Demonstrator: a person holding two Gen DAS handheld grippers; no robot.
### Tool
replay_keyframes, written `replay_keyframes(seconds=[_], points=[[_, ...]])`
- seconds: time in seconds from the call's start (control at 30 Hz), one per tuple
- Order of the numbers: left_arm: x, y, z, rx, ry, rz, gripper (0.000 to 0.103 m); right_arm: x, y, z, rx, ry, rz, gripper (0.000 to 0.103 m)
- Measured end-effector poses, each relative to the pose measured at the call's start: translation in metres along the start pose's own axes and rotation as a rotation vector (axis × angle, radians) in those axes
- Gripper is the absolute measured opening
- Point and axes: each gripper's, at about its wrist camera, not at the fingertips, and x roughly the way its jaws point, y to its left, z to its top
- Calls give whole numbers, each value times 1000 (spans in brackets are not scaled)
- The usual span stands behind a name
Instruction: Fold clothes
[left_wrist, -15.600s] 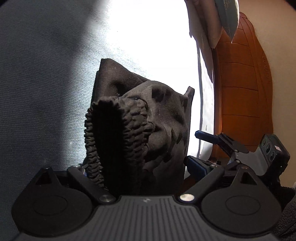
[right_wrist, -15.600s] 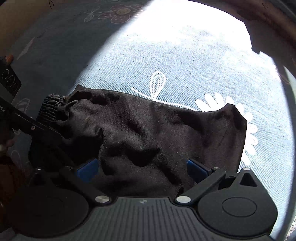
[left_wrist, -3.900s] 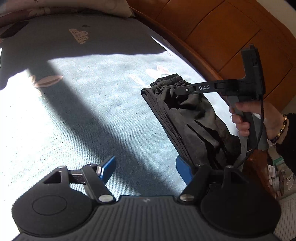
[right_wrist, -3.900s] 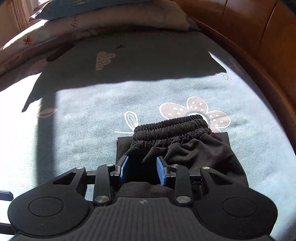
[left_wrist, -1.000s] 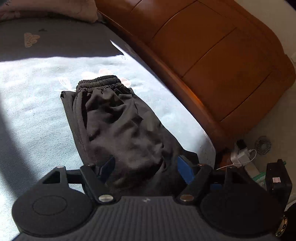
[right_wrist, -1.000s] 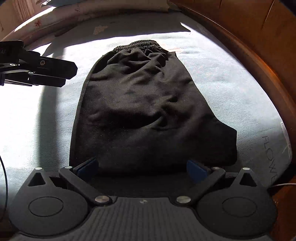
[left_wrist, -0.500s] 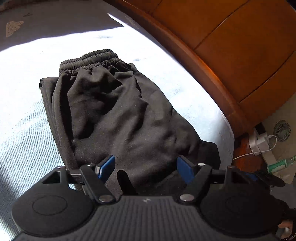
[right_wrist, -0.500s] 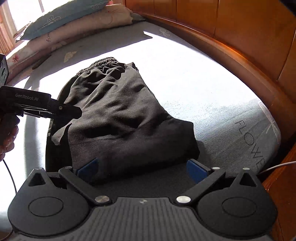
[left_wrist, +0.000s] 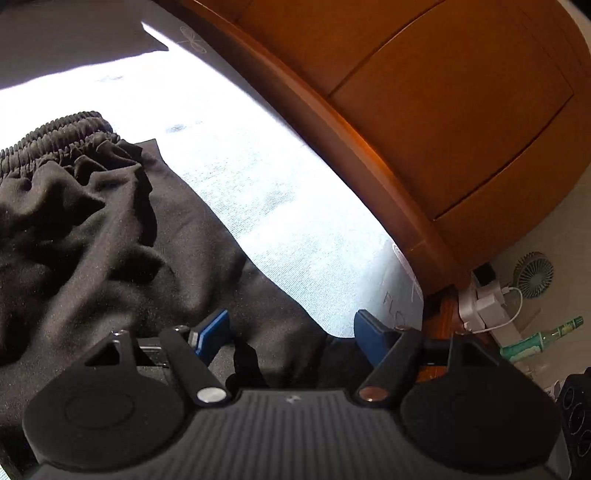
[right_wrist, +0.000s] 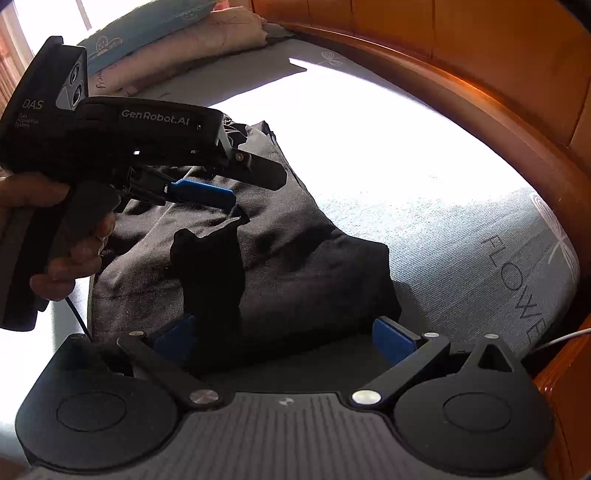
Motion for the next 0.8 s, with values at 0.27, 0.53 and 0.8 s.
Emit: replay_keyframes(seconds=[0.27, 0.53, 0.8], points=[[39, 4, 10, 25, 22, 133, 78, 5, -8, 1, 42, 21, 23, 103], [-8, -30, 12, 137, -59, 179, 80, 3, -6, 11, 49, 48, 38, 103], [-23, 4, -30, -15, -18, 241, 80, 10, -3, 20, 41, 52, 41, 103]])
